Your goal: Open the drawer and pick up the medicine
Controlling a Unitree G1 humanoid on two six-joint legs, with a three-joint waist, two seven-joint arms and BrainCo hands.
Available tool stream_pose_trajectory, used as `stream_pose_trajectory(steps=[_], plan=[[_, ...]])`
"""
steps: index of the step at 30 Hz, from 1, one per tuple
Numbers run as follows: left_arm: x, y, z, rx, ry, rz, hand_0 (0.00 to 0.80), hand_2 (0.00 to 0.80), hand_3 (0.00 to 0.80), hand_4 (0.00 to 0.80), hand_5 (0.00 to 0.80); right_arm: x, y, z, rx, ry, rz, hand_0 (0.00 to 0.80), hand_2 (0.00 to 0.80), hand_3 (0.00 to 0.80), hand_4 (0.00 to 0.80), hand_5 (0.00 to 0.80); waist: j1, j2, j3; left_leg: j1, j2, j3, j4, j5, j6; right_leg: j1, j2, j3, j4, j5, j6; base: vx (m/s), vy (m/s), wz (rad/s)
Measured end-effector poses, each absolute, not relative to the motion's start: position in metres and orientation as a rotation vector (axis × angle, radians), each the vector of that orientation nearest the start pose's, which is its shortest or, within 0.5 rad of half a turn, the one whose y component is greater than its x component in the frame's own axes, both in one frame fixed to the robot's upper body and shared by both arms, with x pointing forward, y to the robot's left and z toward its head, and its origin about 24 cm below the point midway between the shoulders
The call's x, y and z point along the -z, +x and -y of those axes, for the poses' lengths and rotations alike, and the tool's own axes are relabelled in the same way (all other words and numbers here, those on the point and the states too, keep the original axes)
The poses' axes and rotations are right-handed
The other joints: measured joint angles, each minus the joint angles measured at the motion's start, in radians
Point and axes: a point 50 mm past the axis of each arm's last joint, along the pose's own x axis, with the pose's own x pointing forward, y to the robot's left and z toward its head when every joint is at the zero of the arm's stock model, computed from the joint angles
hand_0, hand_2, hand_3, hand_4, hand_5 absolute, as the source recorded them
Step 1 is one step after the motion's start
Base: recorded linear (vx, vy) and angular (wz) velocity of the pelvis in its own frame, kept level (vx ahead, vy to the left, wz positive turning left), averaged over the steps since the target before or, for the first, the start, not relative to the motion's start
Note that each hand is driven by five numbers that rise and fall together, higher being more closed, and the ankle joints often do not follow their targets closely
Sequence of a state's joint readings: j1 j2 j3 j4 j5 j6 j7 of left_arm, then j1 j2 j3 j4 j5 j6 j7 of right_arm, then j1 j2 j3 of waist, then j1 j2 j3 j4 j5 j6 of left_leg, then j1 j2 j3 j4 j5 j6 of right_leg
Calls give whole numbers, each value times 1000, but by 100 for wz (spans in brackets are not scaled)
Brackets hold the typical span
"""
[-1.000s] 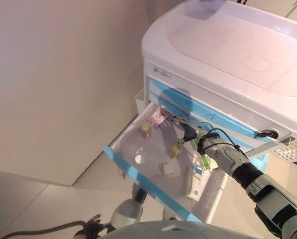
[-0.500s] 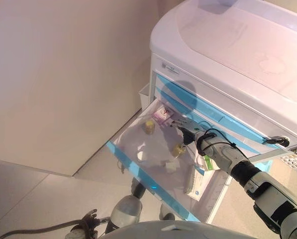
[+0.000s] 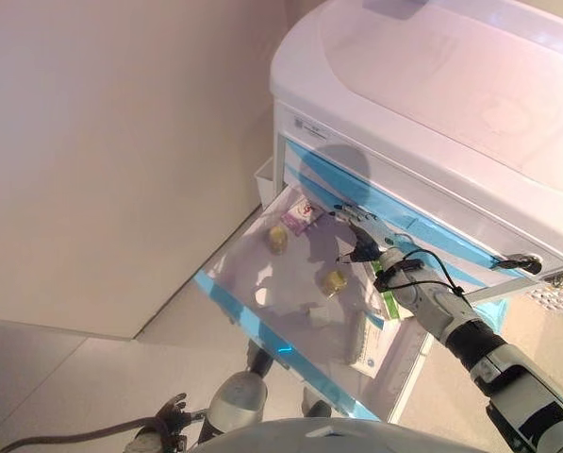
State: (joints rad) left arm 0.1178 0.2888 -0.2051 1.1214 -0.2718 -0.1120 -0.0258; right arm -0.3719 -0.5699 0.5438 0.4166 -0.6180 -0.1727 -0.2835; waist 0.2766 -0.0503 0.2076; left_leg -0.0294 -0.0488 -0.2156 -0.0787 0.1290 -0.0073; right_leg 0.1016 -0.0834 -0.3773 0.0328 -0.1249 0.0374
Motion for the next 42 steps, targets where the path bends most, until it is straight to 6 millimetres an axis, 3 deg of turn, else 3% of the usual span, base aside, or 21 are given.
stream_pose_trajectory(steps=[6, 16, 27, 42], plan=[[156, 74, -241, -119, 111, -1119, 0, 0, 0, 0, 0, -35, 292, 165, -376, -1273, 238, 0, 0, 0, 0, 0, -14, 1, 1, -1, 7, 29, -1, 0, 0, -7, 3, 13, 3, 0, 0, -31, -39, -6], [156, 74, -242, -120, 112, -1119, 0, 0, 0, 0, 0, -16, 270, 190, -476, -1331, 124, 0, 0, 0, 0, 0, -43, 3, 2, 0, 13, 42, -5, 0, 0, -11, 9, 23, 1, 1, -1, -11, -10, -2], [155, 78, -242, -115, 116, -1112, 0, 0, 0, 0, 0, -13, 271, 190, -495, -1360, 103, 0, 0, 0, 0, 0, -32, 14, 12, -4, 13, 36, -8, 0, 0, -12, 10, 17, -1, 1, -1, 1, -1, 1], [156, 78, -240, -97, 127, -1114, 0, 0, 0, 0, 0, -13, 292, 181, -475, -1416, 68, 0, 0, 0, 0, 0, -6, 13, 27, -11, 9, 19, -8, 0, 0, -5, 12, 11, -16, 1, -2, 6, 2, 2]])
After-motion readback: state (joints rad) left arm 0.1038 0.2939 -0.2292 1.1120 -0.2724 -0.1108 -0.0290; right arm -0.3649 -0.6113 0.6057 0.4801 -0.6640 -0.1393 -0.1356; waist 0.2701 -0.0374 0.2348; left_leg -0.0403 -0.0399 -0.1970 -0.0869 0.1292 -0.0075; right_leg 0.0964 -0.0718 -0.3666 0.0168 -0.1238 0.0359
